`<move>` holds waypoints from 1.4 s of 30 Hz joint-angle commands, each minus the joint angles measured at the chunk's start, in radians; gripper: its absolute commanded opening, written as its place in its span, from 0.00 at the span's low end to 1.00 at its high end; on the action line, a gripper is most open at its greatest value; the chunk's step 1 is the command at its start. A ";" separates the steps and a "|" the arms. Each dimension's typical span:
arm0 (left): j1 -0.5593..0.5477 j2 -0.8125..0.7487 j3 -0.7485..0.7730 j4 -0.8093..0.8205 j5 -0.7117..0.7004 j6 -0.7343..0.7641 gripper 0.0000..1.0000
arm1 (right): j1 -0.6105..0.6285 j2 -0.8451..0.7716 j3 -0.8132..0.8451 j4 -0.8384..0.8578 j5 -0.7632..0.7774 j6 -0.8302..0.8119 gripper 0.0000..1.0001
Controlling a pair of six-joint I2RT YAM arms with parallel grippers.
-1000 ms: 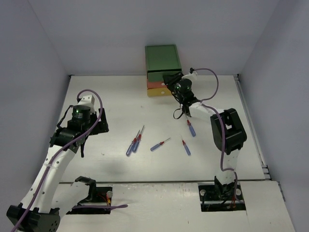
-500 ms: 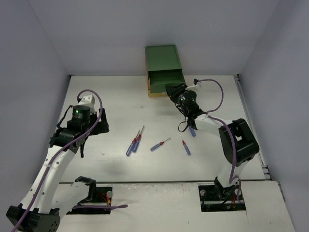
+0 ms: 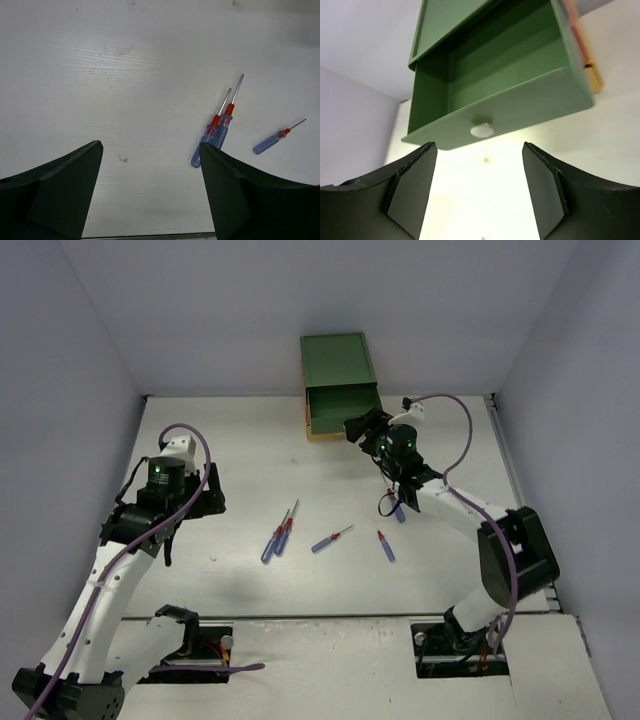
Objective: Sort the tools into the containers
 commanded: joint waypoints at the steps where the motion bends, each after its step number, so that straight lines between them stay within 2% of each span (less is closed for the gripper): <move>1: 0.000 -0.012 0.075 0.007 -0.003 0.015 0.75 | 0.003 -0.188 -0.040 -0.163 0.100 -0.227 0.66; 6: 0.000 -0.001 0.093 -0.003 0.005 0.024 0.75 | 0.000 -0.314 -0.145 -0.339 0.190 -0.307 0.62; 12: 0.000 0.008 0.099 -0.023 0.011 0.039 0.75 | -0.015 -0.353 -0.249 -0.427 0.211 -0.297 0.58; 22: 0.000 -0.006 0.064 -0.043 0.027 0.035 0.75 | -0.061 -0.214 -0.251 -0.444 0.144 -0.309 0.54; 33: 0.000 -0.028 0.041 -0.059 0.027 0.043 0.75 | -0.099 -0.037 -0.195 -0.441 0.075 -0.362 0.44; 42: 0.000 -0.026 0.038 -0.059 0.023 0.051 0.75 | -0.118 -0.008 -0.187 -0.435 0.100 -0.375 0.16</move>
